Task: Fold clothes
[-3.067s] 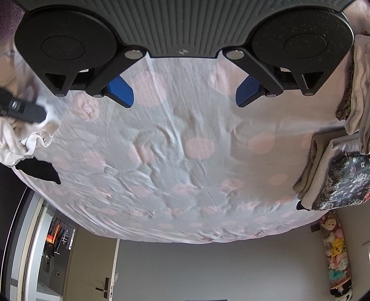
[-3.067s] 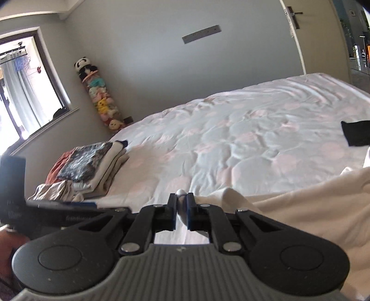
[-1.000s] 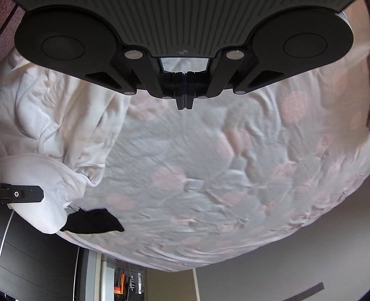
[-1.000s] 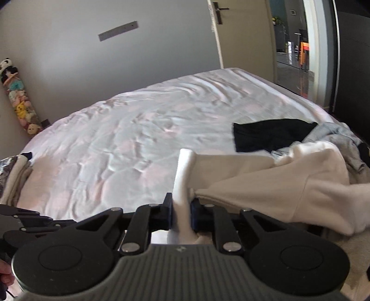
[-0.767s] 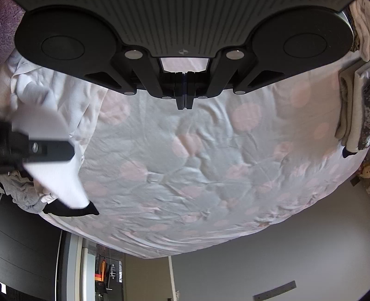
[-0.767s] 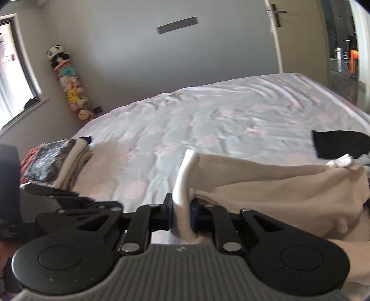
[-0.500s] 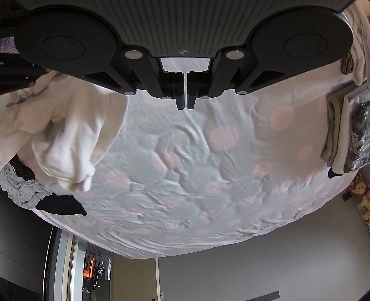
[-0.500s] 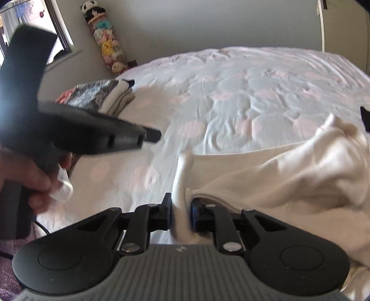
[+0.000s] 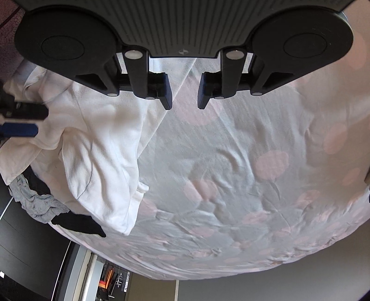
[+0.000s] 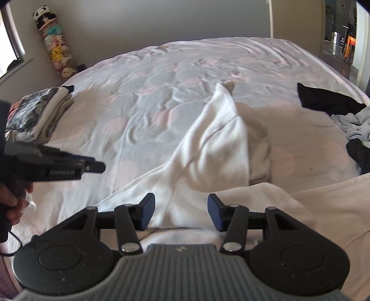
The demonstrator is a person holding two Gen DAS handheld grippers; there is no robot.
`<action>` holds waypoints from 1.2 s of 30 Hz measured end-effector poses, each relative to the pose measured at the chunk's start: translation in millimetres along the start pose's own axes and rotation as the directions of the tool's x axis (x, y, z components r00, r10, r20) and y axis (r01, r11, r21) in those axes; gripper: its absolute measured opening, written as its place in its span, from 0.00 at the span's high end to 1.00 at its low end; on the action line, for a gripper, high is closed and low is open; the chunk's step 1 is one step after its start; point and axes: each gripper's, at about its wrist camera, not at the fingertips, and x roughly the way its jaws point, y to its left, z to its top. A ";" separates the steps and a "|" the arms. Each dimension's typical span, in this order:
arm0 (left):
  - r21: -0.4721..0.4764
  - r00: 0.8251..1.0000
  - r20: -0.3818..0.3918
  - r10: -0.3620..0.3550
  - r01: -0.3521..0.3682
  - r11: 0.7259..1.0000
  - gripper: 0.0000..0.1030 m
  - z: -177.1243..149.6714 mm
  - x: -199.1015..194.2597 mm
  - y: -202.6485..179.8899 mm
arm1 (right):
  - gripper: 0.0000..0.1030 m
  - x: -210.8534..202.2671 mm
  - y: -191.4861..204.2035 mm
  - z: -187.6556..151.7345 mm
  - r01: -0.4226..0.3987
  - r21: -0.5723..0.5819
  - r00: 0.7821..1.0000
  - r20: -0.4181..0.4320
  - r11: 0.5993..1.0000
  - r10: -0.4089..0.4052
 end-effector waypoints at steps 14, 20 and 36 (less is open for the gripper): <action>-0.063 0.994 -0.093 -0.055 0.049 0.997 0.51 -15.1 46.8 -5.9 | 0.46 72.4 -52.5 42.8 0.043 0.062 0.999 0.018 0.997 -0.044; -0.132 0.996 -0.055 -0.066 0.059 0.990 0.88 -22.9 40.5 -11.6 | 0.88 69.7 -40.4 31.8 0.060 0.021 0.997 0.039 0.998 -0.061; -0.404 0.964 0.208 0.164 -0.068 0.912 0.96 -44.7 -85.8 61.9 | 0.93 -19.5 52.2 70.2 0.044 -0.202 0.976 0.216 0.978 0.000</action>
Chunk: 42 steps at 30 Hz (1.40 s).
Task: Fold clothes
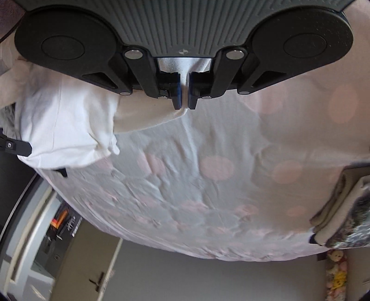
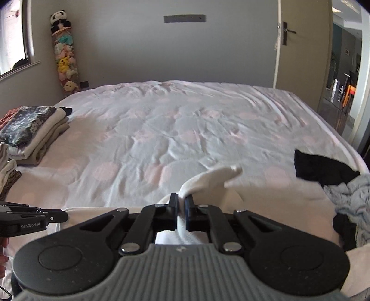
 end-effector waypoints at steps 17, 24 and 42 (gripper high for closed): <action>-0.288 0.835 0.382 0.397 -0.300 0.909 0.96 50.5 -188.4 157.4 | 0.94 -64.2 166.2 92.8 -0.236 -0.269 0.936 0.196 0.934 0.293; -0.295 0.855 0.252 0.454 -0.379 0.877 0.96 23.5 -157.3 190.4 | 0.94 -15.5 96.7 59.7 -0.032 -0.167 0.997 0.065 0.985 0.044; -0.091 0.897 -0.010 0.442 -0.441 0.893 0.88 -21.8 -88.3 190.1 | 0.90 51.3 -59.9 -75.9 0.201 0.072 0.928 -0.333 0.977 -0.167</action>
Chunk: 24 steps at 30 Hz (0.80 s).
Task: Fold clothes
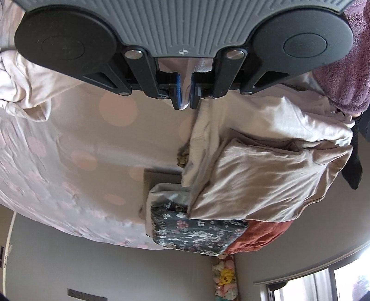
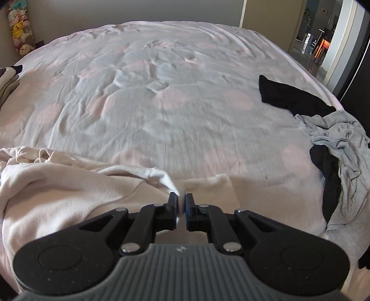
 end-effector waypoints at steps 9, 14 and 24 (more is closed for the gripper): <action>0.239 0.967 -0.003 -0.255 0.248 0.939 0.61 18.8 7.3 -77.3 | 0.68 -34.5 -11.4 13.5 -0.071 -0.063 0.994 0.081 0.995 0.076; 0.430 0.929 -0.046 -0.367 0.350 0.832 0.60 19.8 22.3 -138.8 | 0.67 -22.5 -0.7 29.3 -0.145 -0.172 0.984 0.081 0.974 0.161; 0.707 0.911 -0.178 -0.371 0.380 0.596 0.55 0.2 66.8 -212.7 | 0.59 38.1 35.4 44.3 -0.279 -0.484 0.958 -0.083 0.830 0.274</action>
